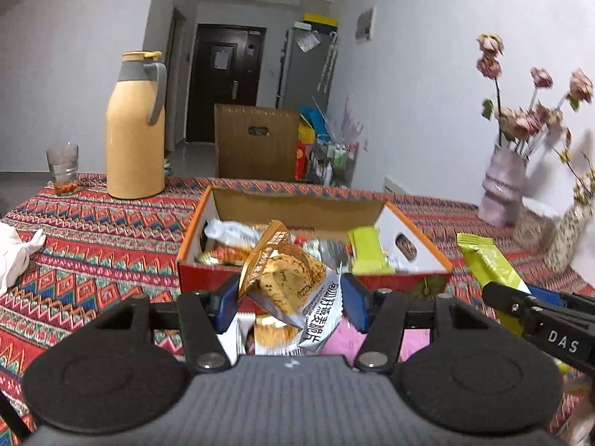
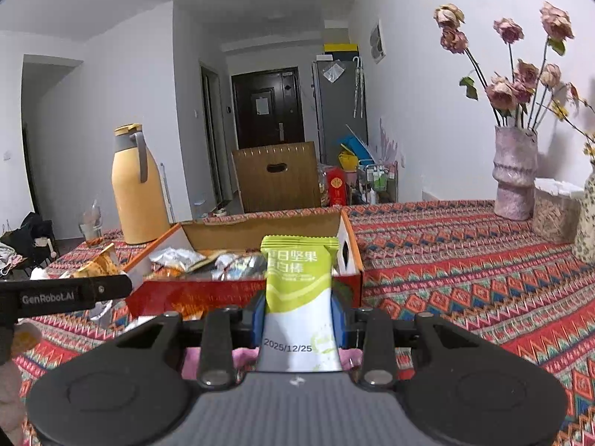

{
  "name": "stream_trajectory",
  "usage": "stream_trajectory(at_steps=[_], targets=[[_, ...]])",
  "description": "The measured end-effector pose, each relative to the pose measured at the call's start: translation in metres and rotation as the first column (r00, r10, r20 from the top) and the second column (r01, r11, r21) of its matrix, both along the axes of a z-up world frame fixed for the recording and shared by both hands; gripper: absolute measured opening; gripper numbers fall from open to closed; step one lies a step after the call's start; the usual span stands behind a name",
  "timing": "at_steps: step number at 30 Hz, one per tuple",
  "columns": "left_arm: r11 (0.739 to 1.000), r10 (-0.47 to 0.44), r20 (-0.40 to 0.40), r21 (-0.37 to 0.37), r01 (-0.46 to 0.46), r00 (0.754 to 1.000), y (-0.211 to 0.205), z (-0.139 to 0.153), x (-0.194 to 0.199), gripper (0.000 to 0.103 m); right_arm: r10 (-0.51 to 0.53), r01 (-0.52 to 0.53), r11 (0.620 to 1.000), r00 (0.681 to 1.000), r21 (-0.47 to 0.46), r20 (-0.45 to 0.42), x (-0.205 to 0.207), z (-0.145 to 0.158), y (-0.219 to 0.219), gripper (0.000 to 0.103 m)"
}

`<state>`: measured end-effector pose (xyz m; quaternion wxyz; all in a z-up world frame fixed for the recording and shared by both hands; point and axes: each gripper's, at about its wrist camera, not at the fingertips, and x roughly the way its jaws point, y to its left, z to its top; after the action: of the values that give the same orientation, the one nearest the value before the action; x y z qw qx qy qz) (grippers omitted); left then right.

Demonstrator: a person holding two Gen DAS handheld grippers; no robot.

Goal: Organize snacks
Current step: 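Carry both held packets over the orange box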

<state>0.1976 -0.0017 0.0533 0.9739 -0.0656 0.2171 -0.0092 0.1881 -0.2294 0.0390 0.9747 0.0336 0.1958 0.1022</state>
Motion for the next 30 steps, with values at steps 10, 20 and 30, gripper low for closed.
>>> stream_trajectory(at_steps=[10,20,30], targets=[[0.997,0.064,0.032,-0.032,-0.063,0.997,0.007,0.021,0.043,0.058,-0.006,0.007,1.000,0.999,-0.011,0.048,0.051,0.020,0.019,0.034],[0.995,0.099,0.018,-0.031,-0.098,0.995,0.010,0.020,0.095,0.058,-0.012,0.013,1.000,0.999,-0.015,0.034,0.113,0.026,0.029,0.034],[0.992,0.123,-0.020,-0.013,-0.124,0.992,0.007,-0.001,0.153,0.058,-0.016,0.016,1.000,1.000,-0.008,-0.002,0.174,0.012,0.035,0.034]])
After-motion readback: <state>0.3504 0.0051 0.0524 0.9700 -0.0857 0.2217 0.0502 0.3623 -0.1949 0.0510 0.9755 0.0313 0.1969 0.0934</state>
